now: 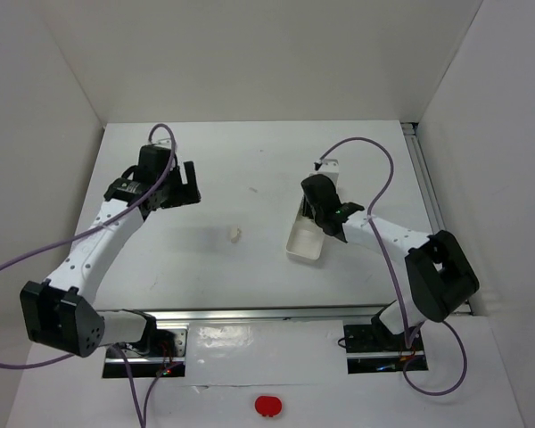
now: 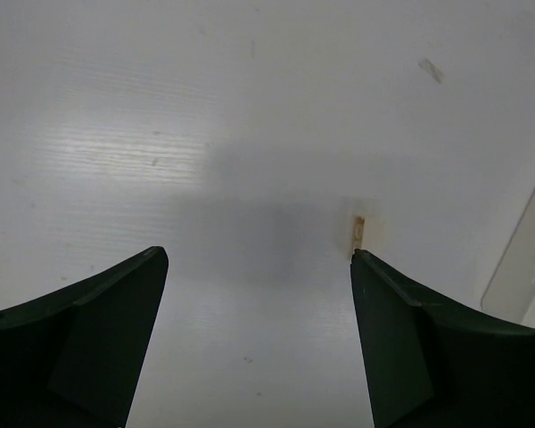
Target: Sort the legos into containers by color
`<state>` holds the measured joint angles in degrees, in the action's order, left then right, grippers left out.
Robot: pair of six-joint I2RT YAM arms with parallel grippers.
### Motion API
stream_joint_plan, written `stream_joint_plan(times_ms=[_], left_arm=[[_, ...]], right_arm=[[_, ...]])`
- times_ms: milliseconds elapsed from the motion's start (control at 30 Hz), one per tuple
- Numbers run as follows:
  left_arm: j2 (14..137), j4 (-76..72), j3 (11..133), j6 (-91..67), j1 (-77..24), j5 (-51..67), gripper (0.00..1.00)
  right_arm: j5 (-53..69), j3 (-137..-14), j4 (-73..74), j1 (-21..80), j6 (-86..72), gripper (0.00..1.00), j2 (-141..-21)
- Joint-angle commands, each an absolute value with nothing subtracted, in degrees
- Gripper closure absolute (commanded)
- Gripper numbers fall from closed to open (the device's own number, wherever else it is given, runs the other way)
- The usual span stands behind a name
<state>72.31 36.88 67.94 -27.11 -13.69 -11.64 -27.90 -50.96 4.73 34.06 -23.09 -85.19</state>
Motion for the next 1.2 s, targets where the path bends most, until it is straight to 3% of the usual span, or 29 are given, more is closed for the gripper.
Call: stream_joint_plan(times_ms=[0, 200, 400, 633, 1000, 1167], left_arm=[[77.3, 34.7, 69.5, -20.9, -14.3, 5.1, 0.07], [86.6, 37.7, 71.2, -19.2, -16.0, 12.6, 0.10], [89.0, 37.7, 70.7, -20.5, -20.9, 8.8, 0.05], [93.2, 36.7, 70.7, -24.0, -27.3, 3.2, 0.03], [102.0, 35.6, 74.8, -30.7, -32.9, -10.8, 0.18], [106.3, 35.0, 76.8, -30.1, -33.4, -11.9, 0.36]], right_arm=[[-26.2, -50.8, 4.7, 31.9, -23.0, 0.66, -85.2], [-25.7, -51.3, 3.7, 30.8, -22.5, 0.63, -88.8], [-24.4, -53.1, 4.3, 30.8, -22.5, 0.36, -90.9], [-26.2, -54.2, 6.6, 30.8, -22.5, 0.33, -84.9], [-28.8, -54.8, 11.2, 29.6, -21.4, 0.32, -72.6], [-28.2, -53.1, 11.3, 28.0, -22.0, 0.32, -71.4]])
